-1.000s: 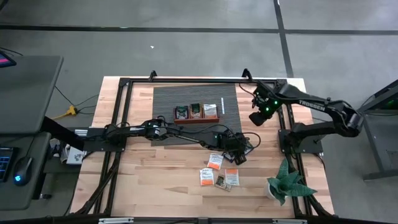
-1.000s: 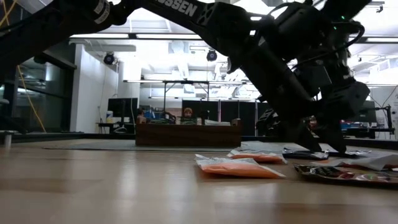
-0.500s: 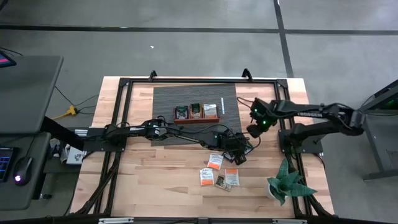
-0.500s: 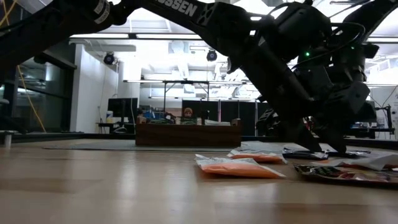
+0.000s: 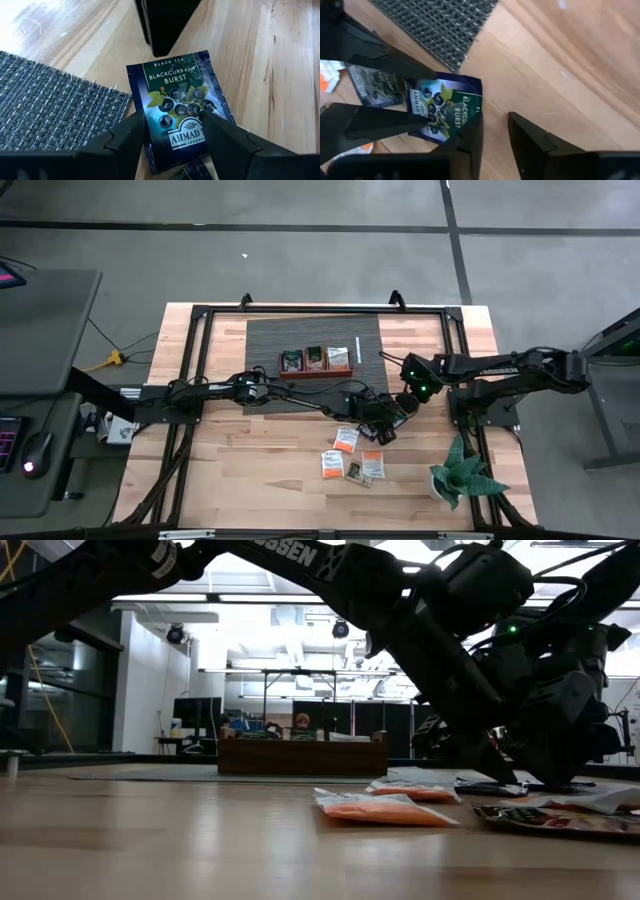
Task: Pick & Place Tea
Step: Put the violet tea bag into the left section of the wooden organizer
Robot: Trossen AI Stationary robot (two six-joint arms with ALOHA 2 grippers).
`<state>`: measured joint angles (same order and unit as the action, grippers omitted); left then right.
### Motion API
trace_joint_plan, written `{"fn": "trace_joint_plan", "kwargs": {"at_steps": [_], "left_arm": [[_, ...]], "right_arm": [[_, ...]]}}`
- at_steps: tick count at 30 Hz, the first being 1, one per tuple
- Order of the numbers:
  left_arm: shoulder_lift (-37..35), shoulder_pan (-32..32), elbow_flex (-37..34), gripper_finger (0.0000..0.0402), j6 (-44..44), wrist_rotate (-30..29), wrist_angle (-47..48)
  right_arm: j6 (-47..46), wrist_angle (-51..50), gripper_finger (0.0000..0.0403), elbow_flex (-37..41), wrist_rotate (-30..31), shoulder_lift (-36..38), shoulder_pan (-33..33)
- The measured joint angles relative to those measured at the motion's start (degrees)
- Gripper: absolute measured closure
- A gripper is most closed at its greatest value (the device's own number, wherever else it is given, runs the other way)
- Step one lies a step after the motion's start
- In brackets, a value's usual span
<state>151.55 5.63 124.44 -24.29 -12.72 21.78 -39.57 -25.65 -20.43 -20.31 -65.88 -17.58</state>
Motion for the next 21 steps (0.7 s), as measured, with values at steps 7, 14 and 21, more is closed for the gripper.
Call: {"fn": "trace_joint_plan", "kwargs": {"at_steps": [7, 14, 21], "left_arm": [[0.00, 0.02, 0.00, 0.0205, -0.02, 0.11, -0.01], [0.00, 0.11, -0.13, 0.0205, -0.03, -0.20, 0.04], [0.00, 0.13, -0.15, 0.0205, -0.07, -0.19, 0.11]], "right_arm": [[-3.42, 4.36, 0.0252, 2.35, -1.00, 0.17, 2.53], [-6.21, 7.39, 0.0243, 4.11, -1.85, 0.19, 4.31], [-6.78, 7.32, 0.0242, 4.28, -1.90, 0.17, 4.41]]}}
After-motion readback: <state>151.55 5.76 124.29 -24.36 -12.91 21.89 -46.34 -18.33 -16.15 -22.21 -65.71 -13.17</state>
